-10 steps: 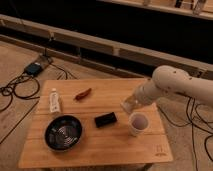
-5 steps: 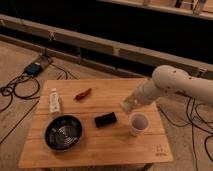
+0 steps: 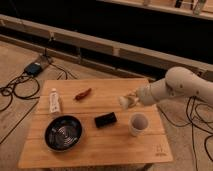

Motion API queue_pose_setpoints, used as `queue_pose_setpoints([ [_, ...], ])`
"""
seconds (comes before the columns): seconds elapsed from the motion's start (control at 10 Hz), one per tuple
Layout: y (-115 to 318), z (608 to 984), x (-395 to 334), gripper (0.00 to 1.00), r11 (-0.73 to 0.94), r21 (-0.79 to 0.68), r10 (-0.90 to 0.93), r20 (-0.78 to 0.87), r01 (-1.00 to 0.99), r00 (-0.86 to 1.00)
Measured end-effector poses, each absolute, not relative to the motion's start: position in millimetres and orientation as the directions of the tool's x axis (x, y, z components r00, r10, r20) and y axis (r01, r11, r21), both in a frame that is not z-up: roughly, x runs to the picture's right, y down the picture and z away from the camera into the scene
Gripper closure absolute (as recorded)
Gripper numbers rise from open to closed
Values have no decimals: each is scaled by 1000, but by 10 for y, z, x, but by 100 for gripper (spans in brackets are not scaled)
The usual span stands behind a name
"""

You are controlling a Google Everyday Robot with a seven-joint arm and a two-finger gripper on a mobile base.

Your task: Place the white sponge in the ceramic cup

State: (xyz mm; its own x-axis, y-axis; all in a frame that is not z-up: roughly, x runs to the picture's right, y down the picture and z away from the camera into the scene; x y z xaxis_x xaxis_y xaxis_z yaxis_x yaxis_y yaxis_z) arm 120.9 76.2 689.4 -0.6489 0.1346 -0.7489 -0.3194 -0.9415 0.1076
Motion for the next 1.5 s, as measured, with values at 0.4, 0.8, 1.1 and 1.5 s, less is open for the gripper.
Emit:
queue_pose_setpoints([
  [0.4,1126,6781,1384,100,-960,219,-85,-821,-173,-565],
  [0.8,1338,6814,1542,100,-955,287,-219,-845,-68,-487],
  [1.1,1462,6807,1590,100,-949,310,-257,-858,-50,-444],
  [1.5,1631,6811,1602,69,-939,339,-289,-869,-57,-402],
])
